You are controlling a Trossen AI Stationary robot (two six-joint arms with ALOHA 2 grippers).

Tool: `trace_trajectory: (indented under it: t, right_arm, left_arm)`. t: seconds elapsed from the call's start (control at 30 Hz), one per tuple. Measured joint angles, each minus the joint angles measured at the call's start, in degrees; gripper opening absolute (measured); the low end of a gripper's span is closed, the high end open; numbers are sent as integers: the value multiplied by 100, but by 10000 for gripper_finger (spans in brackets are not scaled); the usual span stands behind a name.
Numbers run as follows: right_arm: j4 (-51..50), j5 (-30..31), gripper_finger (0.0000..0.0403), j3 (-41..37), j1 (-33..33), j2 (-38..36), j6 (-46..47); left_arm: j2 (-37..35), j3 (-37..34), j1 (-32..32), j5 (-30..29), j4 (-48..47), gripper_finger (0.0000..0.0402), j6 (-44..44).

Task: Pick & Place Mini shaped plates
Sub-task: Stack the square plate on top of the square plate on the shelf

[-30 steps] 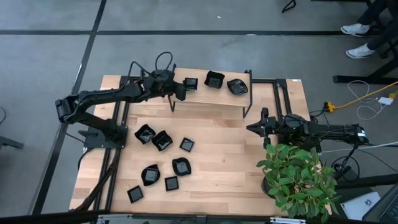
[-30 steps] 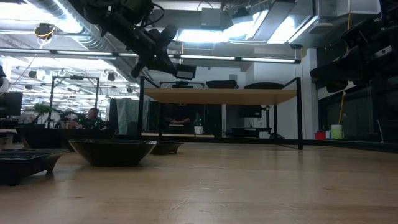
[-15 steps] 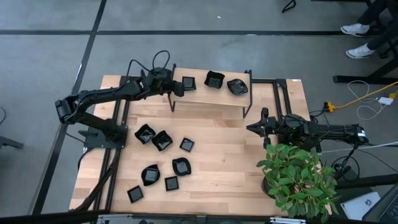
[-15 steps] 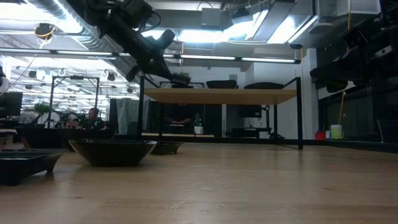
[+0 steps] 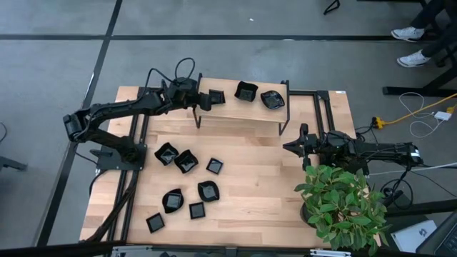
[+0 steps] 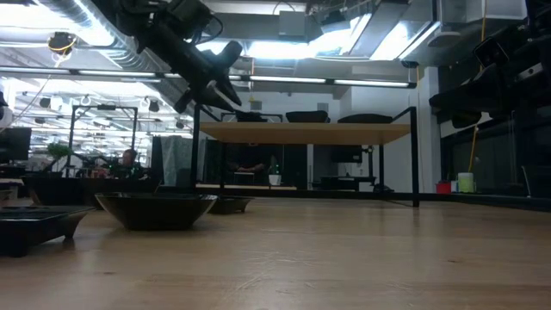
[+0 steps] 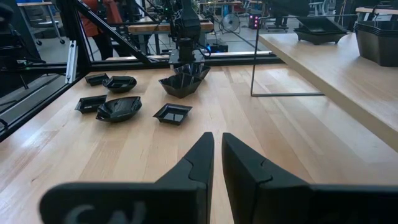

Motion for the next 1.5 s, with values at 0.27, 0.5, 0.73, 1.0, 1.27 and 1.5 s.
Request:
trace_trajectory:
  t: [0.27,0.5,0.73,1.0,1.27,1.5]
  right_arm:
    - [0,2,34,0,2,0,0]
    - [0,2,34,0,1,0,0]
    - [0,1,34,0,1,0,0]
    - [0,2,34,0,2,-1,0]
    - [0,2,34,0,0,-2,0]
    - [0,0,34,-1,1,0,0]
  left_arm:
    - [0,0,0,188,44,120,-3]
    - [-62,0,0,192,136,118,798]
    - [-483,164,-78,237,221,119,2420]
    - [-411,729,-1149,-129,-862,111,5723]
    - [241,1301,-1826,-1968,-1829,111,6158]
    - [881,1791,-1848,-2705,-2271,110,6665]
